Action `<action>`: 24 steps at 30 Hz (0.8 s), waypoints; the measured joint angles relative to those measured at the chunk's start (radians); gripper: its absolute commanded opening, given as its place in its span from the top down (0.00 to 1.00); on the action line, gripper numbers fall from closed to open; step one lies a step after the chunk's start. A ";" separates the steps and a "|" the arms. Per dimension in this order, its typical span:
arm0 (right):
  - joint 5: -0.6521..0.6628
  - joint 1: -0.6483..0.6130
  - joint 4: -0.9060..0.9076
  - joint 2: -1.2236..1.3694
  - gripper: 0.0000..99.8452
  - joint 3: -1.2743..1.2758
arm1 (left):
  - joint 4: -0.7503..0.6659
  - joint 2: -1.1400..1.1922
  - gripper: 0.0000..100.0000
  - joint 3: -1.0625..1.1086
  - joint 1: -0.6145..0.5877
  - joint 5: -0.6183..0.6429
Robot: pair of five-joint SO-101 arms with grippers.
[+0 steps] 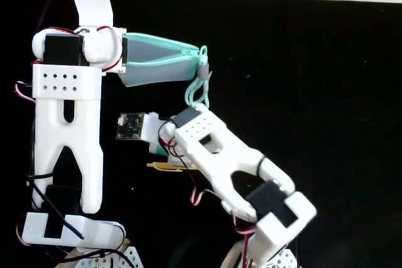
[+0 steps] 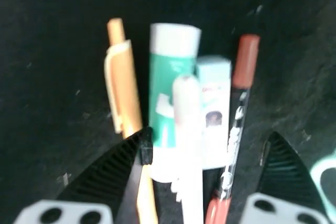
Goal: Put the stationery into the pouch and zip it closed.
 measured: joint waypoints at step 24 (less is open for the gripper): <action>-0.002 -0.012 -0.074 0.137 0.99 -0.054 | 0.000 0.000 0.99 0.000 0.000 0.000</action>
